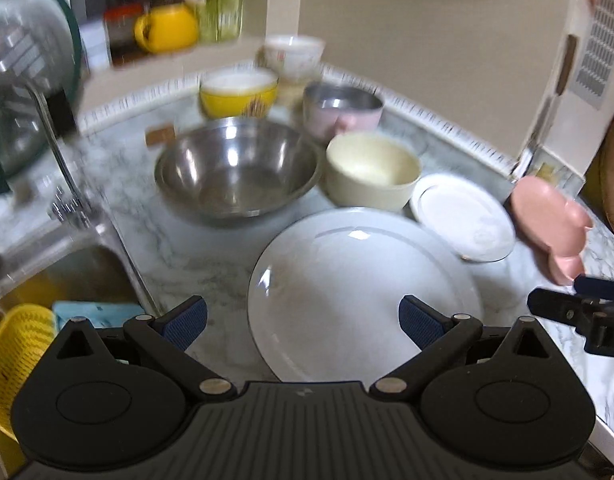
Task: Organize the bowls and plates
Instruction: 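Lower both grippers onto the rim of the large white plate and close, then lift the large white plate with both grippers and carry it toward the stove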
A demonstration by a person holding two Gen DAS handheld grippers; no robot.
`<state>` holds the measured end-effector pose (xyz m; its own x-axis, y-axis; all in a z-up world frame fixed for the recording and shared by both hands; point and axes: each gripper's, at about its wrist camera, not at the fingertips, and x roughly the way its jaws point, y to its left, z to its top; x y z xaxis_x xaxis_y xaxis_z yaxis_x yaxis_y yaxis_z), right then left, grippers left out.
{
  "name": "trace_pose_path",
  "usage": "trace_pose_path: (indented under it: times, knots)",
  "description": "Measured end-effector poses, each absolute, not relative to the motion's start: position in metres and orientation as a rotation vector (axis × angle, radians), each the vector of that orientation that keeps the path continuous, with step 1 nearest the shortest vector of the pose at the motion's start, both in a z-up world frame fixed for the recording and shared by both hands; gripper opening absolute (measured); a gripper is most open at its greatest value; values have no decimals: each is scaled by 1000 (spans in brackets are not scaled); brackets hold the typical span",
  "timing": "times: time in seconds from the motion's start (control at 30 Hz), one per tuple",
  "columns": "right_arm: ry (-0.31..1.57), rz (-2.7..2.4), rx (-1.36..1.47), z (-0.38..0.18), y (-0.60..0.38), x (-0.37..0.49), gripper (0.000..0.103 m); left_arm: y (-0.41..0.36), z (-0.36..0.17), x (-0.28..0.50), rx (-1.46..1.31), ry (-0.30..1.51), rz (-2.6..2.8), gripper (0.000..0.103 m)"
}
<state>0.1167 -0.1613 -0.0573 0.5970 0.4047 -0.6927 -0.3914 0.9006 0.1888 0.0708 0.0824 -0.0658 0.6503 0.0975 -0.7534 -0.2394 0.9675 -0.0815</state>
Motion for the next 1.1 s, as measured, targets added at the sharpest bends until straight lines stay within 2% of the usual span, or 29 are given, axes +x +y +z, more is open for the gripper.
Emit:
trace_pose_path:
  times: [0.07, 0.17, 0.2, 0.27, 0.33, 0.4, 0.47, 0.6, 0.67, 0.8, 0.87, 0.93, 1.1]
  knots:
    - [867, 465, 28, -70, -154, 127, 88, 97, -77, 82, -203, 889, 222, 102]
    - [932, 489, 31, -84, -142, 139, 79, 112, -87, 92, -226, 918, 232, 100]
    - [947, 488, 30, -87, -139, 143, 78, 114, -89, 95, -219, 927, 240, 96]
    - [975, 480, 33, -94, -132, 150, 72, 120, -93, 102, -214, 946, 252, 82]
    - [994, 475, 31, -98, -128, 156, 68, 123, -96, 109, -226, 959, 243, 79]
    - [1011, 473, 45, -101, -126, 160, 57, 126, -100, 114, -242, 974, 236, 74]
    - [1040, 471, 76, -106, -125, 165, 51, 128, -104, 119, -257, 994, 229, 60]
    - [1078, 469, 123, -113, -124, 172, 35, 136, -112, 125, -301, 1023, 223, 47]
    - [1087, 476, 138, -115, -125, 173, 31, 139, -115, 126, -320, 1035, 215, 36]
    - [1089, 480, 145, -115, -124, 174, 18, 142, -118, 126, -358, 1041, 194, 30]
    - [1098, 486, 164, -116, -125, 175, 11, 142, -118, 126, -376, 1041, 185, 23]
    - [1104, 486, 174, -117, -125, 175, 11, 141, -118, 127, -388, 1040, 172, 17]
    - [1105, 484, 208, -119, -128, 175, 9, 141, -118, 126, -399, 1034, 174, 16]
